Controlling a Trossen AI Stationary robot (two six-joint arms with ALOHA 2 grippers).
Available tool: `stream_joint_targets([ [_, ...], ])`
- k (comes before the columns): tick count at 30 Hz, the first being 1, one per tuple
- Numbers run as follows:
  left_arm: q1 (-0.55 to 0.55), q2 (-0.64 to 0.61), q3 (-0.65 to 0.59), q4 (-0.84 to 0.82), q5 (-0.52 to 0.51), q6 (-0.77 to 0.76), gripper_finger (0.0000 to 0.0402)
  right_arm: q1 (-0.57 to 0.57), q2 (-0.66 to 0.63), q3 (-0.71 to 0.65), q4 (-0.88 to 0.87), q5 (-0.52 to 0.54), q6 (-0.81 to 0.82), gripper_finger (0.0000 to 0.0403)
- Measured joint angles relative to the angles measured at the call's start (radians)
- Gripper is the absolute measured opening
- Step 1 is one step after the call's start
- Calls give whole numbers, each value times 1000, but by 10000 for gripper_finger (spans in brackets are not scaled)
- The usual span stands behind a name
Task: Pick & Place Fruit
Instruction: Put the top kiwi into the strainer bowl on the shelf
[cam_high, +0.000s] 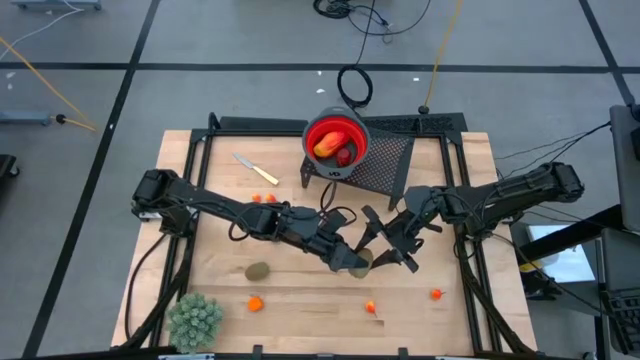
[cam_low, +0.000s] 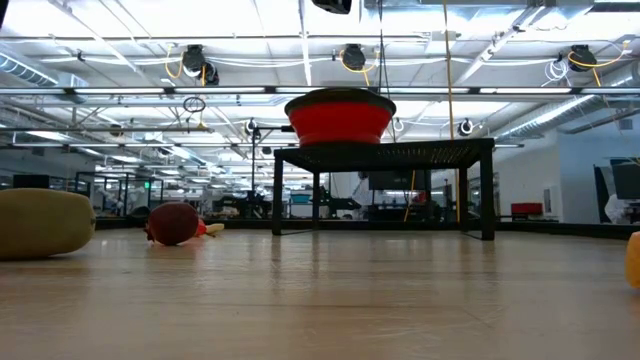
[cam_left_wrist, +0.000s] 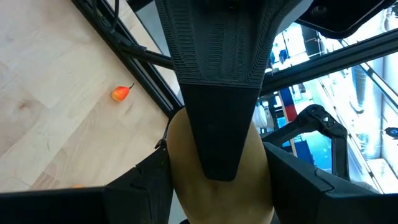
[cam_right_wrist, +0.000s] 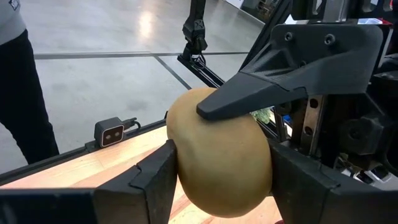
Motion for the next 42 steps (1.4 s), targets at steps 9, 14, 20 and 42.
stream_joint_targets([
  [9,1,0,0,0,-30,12,243,0,-1,0,-7,2,6,207],
  [14,8,-2,0,11,-48,62,298,2,0,-2,-14,-6,8,207],
  [20,16,-2,0,5,21,67,348,1,0,-2,-19,-4,42,206],
  [42,1,-2,0,-81,133,88,340,1,-131,-2,-140,138,83,206],
])
